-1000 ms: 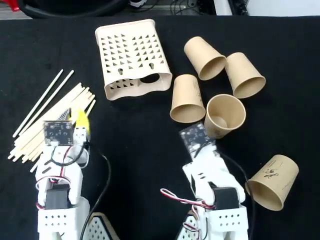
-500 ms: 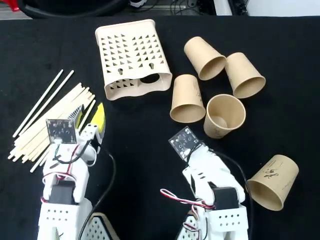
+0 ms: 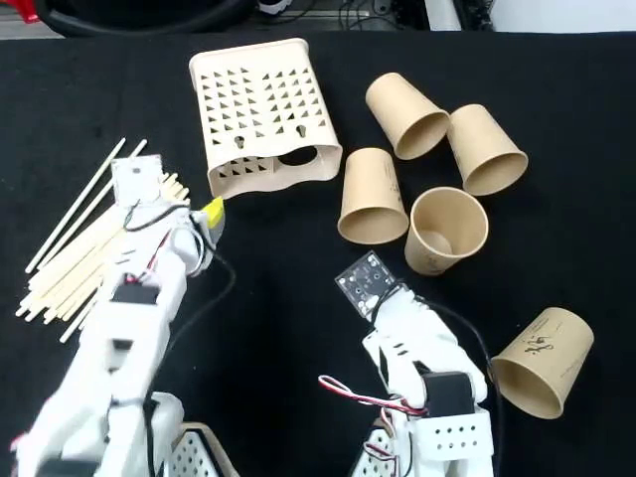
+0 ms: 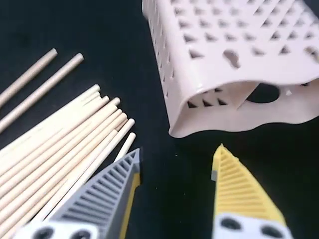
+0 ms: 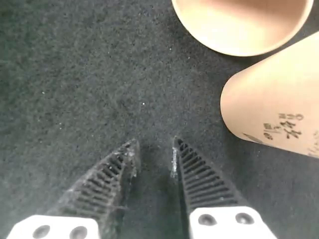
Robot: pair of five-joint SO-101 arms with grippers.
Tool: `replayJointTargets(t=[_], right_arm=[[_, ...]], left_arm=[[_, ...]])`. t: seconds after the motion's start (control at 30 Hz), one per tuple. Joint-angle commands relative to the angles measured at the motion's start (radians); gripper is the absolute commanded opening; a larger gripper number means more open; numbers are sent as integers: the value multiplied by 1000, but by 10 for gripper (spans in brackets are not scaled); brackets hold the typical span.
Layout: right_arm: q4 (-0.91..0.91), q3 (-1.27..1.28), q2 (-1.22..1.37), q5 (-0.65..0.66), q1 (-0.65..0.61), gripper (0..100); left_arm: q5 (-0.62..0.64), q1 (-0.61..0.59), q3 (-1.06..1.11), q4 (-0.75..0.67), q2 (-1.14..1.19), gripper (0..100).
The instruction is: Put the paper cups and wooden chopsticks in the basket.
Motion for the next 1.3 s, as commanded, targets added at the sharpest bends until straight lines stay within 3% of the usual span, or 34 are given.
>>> replayJointTargets(t=[0.0, 0.3, 0.63, 0.73, 0.83, 0.93, 1.1, 1.27], right_arm=[[8, -7, -51, 11, -11, 118], [9, -7, -51, 11, -11, 117], [9, -7, -50, 12, -11, 117], [9, -7, -50, 12, -11, 117], [9, -7, -48, 12, -11, 117], [9, -7, -48, 12, -11, 117], [9, -7, -48, 12, -11, 117], [9, -7, -47, 12, -9, 117]], left_arm=[[14, -2, -148, -120, 241, 238], [18, 24, -430, -146, 589, 234], [11, 22, -610, -147, 750, 160], [-5, 21, -625, -147, 760, 123], [-110, 35, -615, -149, 753, 27], [-170, 59, -610, -149, 753, 28], [-150, 59, -593, -149, 743, 28], [-150, 62, -490, -141, 585, 28]])
